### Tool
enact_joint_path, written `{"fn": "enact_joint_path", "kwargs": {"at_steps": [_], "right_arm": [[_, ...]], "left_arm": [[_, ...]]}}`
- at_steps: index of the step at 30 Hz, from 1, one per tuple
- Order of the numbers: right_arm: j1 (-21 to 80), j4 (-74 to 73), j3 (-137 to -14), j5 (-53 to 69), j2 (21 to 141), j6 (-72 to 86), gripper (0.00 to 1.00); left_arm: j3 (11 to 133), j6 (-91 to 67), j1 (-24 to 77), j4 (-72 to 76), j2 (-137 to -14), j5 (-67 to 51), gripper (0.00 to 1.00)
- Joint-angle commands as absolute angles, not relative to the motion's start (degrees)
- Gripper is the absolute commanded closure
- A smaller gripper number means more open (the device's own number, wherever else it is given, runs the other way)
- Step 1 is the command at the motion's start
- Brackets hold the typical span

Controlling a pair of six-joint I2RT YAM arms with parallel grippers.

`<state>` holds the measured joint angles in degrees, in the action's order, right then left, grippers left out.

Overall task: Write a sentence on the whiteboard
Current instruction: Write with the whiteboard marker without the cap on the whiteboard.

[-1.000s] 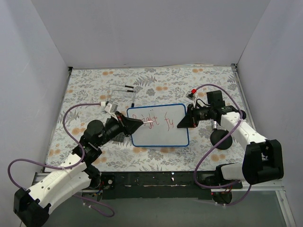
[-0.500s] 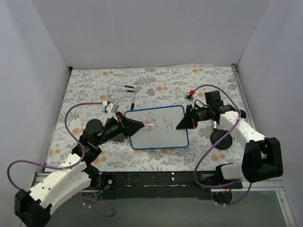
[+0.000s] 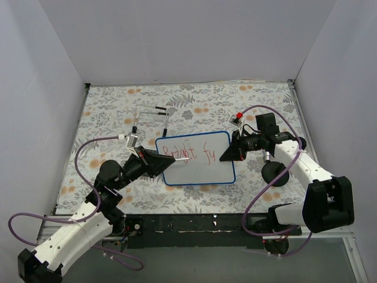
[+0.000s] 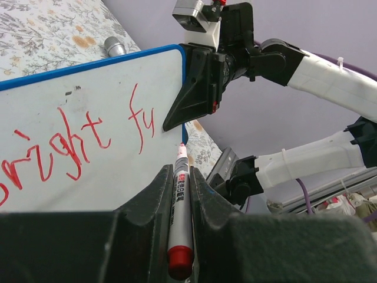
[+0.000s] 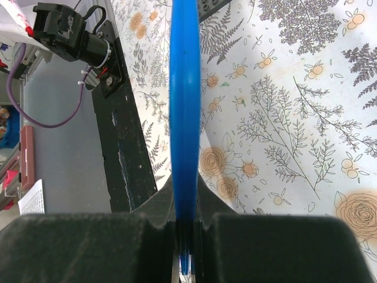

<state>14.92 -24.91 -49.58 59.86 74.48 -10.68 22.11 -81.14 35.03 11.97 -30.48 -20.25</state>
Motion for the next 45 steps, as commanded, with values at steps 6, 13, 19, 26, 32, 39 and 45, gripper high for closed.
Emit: {"fn": "enact_joint_path", "kwargs": {"at_steps": [6,13,19,26,32,39,45], "right_arm": [[15.03,-21.53,-49.22,59.94,72.95,-9.76,0.99],[14.59,-20.83,-49.13,59.59,72.16,-8.79,0.99],[13.54,-17.06,-48.34,59.15,71.72,-2.47,0.99],[13.1,-15.73,-48.16,59.59,72.07,-0.44,0.99],[12.48,-14.77,-47.55,60.12,71.46,0.88,0.99],[12.13,-14.5,-47.46,60.12,71.19,1.32,0.99],[12.22,-14.41,-47.46,60.21,71.19,1.58,0.99]], "left_arm": [[18.55,-86.92,34.8,14.32,-28.3,-16.61,1.0],[14.24,-92.02,34.8,24.16,-31.28,-18.28,1.0],[15.82,-93.51,35.24,30.92,-40.05,-20.3,1.0],[19.77,-92.46,41.04,41.99,-54.22,-16.88,1.0],[22.49,-92.47,42.45,48.68,-62.73,-13.54,1.0],[26.53,-90.71,43.33,49.92,-68.9,-10.64,1.0],[29.26,-89.3,44.12,47.64,-72.15,-9.67,1.0]]}}
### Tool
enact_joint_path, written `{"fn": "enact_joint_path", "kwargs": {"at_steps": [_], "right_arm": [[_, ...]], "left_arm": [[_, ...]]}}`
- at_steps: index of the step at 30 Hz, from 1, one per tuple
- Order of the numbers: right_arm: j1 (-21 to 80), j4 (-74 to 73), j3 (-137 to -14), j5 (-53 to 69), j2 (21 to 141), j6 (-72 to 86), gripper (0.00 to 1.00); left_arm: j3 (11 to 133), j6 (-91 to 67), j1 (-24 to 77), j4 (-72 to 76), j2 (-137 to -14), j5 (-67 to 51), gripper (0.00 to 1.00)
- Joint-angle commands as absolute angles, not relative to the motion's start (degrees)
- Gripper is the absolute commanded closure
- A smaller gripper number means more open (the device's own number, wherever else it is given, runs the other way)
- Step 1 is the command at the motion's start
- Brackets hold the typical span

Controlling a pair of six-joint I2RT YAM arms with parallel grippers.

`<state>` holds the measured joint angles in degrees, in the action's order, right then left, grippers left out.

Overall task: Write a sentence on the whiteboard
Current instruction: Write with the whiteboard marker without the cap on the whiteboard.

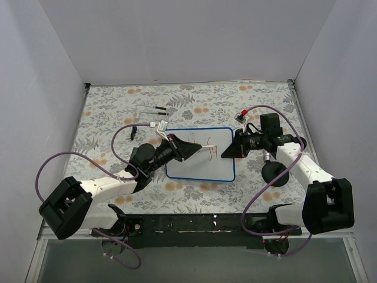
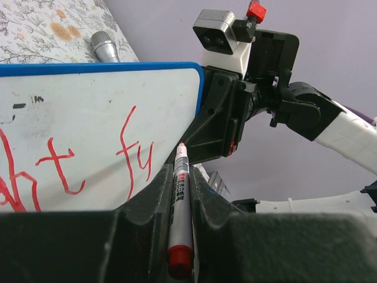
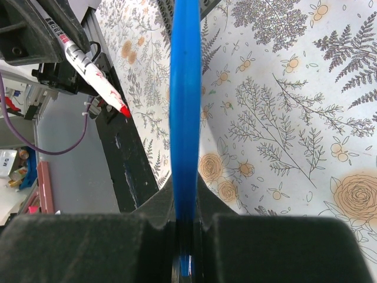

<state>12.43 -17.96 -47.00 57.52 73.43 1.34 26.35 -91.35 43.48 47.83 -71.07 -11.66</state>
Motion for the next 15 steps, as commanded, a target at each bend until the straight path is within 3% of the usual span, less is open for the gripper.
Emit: {"fn": "enact_joint_path", "kwargs": {"at_steps": [1,15], "right_arm": [[12.22,-14.41,-47.37,60.12,71.28,1.67,0.99],[12.22,-14.41,-47.46,60.12,71.19,1.76,0.99]], "left_arm": [[29.96,-88.86,44.21,47.46,-72.85,-9.58,1.0],[32.95,-86.84,44.91,42.72,-75.14,-9.58,1.0]]}}
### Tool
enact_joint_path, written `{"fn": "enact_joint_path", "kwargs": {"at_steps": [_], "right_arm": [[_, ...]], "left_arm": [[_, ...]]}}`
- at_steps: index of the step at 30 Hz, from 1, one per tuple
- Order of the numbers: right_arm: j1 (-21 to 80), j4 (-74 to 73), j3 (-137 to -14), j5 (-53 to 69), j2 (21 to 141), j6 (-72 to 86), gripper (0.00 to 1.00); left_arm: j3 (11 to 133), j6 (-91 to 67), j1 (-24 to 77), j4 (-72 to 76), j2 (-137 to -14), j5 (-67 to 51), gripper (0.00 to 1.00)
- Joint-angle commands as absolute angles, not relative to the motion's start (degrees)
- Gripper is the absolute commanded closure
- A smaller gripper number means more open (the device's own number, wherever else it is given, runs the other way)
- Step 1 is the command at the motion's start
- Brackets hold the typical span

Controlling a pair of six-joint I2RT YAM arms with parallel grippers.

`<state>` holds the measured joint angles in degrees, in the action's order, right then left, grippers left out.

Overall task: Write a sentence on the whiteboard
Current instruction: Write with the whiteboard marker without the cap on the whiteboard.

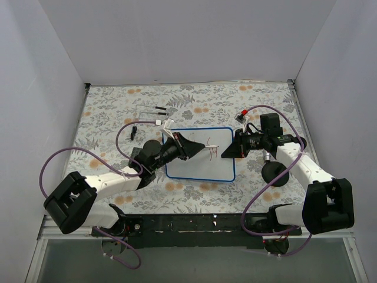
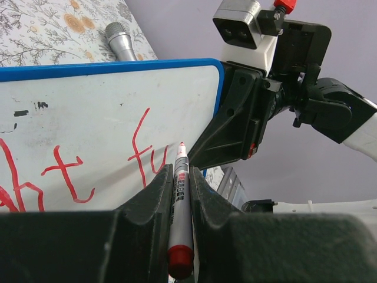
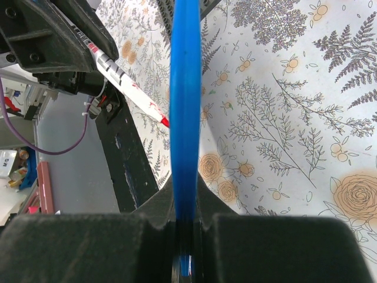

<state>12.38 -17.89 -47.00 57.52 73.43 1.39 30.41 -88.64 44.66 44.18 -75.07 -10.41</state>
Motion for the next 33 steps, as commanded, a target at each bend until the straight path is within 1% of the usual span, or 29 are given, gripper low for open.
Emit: {"fn": "enact_joint_path", "kwargs": {"at_steps": [1,11,25,33], "right_arm": [[12.22,-14.41,-47.46,60.12,71.19,1.76,0.99],[12.13,-14.5,-47.46,60.12,71.1,1.67,0.99],[12.04,-14.5,-47.46,60.03,70.84,1.76,0.99],[11.78,-14.5,-47.29,60.03,70.84,1.76,0.99]], "left_arm": [[33.22,-86.66,44.91,41.93,-75.32,-9.67,1.0],[34.72,-85.69,45.09,40.25,-76.38,-9.4,1.0],[37.62,-85.96,45.62,41.66,-79.72,-11.25,1.0],[34.98,-85.7,45.62,41.75,-73.57,-8.44,1.0]]}}
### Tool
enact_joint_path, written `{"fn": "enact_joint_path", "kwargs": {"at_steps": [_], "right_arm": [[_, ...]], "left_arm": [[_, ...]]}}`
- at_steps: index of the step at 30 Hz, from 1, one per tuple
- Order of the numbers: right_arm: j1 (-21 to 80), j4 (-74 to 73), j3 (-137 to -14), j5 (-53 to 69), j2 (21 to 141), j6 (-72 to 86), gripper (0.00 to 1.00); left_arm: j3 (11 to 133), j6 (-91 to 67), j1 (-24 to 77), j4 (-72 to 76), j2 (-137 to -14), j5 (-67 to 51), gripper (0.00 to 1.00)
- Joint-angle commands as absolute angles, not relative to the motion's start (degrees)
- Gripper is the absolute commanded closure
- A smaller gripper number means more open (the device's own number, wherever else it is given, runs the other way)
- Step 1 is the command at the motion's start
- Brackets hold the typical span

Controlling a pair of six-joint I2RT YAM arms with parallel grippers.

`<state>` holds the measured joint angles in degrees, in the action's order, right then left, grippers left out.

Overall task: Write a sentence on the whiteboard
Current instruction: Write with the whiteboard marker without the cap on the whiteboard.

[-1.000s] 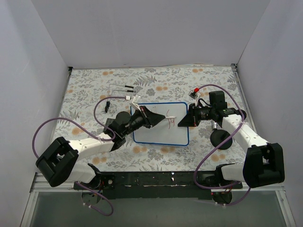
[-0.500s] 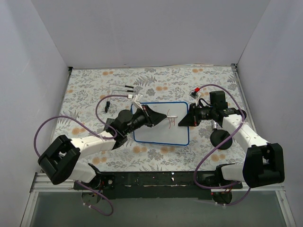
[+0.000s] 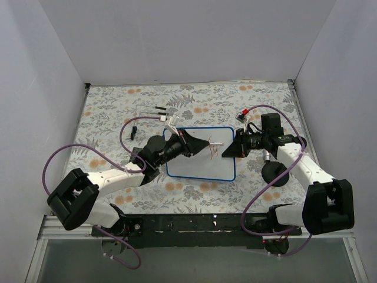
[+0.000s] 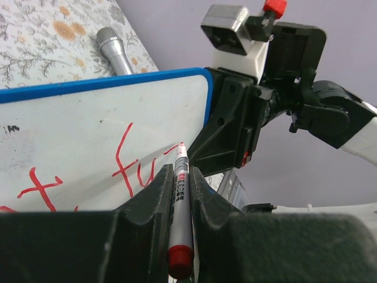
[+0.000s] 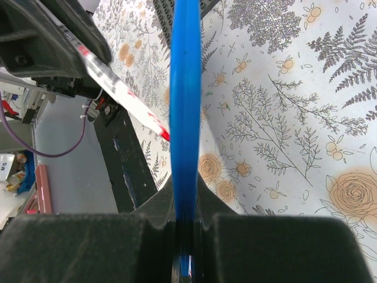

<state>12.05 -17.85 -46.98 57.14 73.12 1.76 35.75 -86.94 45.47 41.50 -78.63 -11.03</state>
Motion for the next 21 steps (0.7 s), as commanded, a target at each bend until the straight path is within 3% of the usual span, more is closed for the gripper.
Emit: {"fn": "enact_joint_path", "kwargs": {"at_steps": [1,21], "right_arm": [[11.78,-14.41,-47.29,60.03,70.93,1.76,0.99],[11.69,-14.5,-47.2,60.03,70.66,1.76,0.99]], "left_arm": [[34.72,-85.08,45.62,41.05,-72.69,-8.09,1.0],[37.18,-83.85,45.62,39.11,-76.38,-7.12,1.0]]}}
